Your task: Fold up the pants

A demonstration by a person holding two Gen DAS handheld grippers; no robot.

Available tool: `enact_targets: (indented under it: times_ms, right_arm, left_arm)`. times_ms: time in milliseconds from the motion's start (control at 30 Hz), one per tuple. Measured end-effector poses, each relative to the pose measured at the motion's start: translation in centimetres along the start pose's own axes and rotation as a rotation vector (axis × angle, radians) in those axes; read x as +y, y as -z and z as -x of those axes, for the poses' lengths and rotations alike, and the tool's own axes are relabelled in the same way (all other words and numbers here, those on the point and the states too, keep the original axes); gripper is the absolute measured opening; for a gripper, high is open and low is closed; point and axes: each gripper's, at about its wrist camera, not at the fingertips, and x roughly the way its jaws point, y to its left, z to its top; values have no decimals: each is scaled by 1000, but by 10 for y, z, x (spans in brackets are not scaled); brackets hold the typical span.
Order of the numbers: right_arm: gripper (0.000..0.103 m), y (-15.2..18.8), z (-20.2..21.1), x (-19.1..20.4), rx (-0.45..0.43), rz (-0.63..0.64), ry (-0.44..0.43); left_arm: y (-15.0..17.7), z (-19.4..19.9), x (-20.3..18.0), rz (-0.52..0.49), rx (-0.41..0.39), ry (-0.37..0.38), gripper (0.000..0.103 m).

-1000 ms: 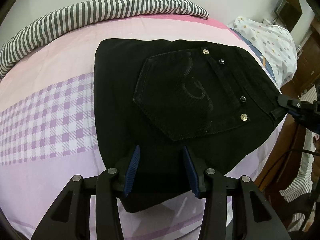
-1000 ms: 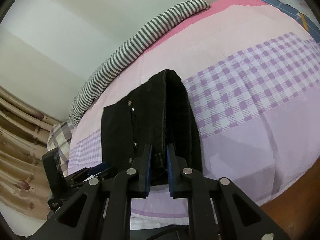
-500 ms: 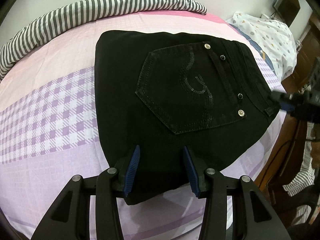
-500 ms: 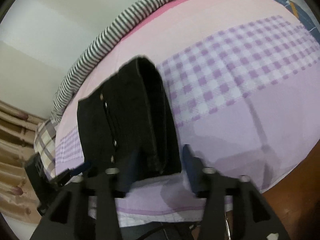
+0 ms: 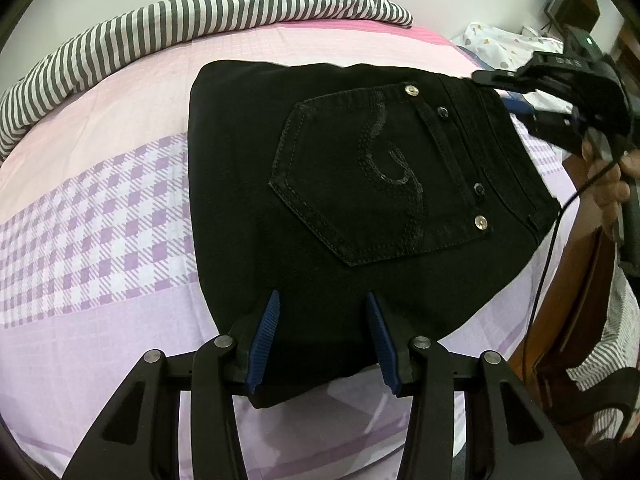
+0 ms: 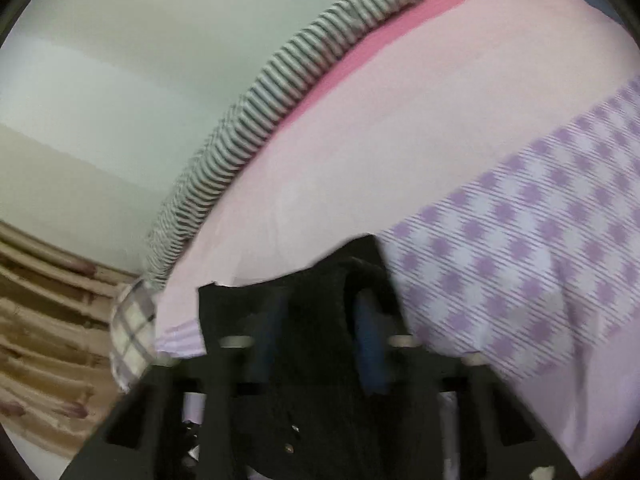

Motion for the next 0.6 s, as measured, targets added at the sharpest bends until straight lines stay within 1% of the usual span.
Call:
enact_targets:
  times_ms: [67, 200, 333, 367, 400, 433, 467, 500, 533, 600]
  right_arm:
    - [7, -2, 1, 4, -18, 24, 47]
    - [5, 3, -1, 3, -46, 87, 115]
    - [5, 6, -5, -8, -49, 71, 112]
    - [9, 6, -4, -9, -49, 72, 112]
    - [19, 7, -2, -9, -50, 66, 118]
    - [25, 8, 1, -9, -53, 57, 143]
    - [51, 11, 3, -9, -52, 49, 185]
    - [66, 14, 6, -9, -56, 50, 200]
    - [67, 18, 10, -8, -61, 58, 195]
    - [67, 29, 13, -8, -42, 81, 197]
  left_arm:
    - [0, 0, -1, 2, 2, 2, 47]
    - [2, 1, -4, -12, 4, 1, 47]
    - [2, 0, -10, -28, 6, -11, 47]
    - [2, 0, -10, -29, 6, -11, 47]
    - [2, 0, -9, -26, 6, -9, 47]
    - [1, 0, -9, -24, 6, -6, 47]
    - [0, 0, -9, -22, 5, -3, 48]
    - [0, 0, -9, -20, 3, 0, 49]
    - [0, 0, -8, -17, 2, 0, 49]
    - [-1, 1, -9, -18, 0, -3, 50]
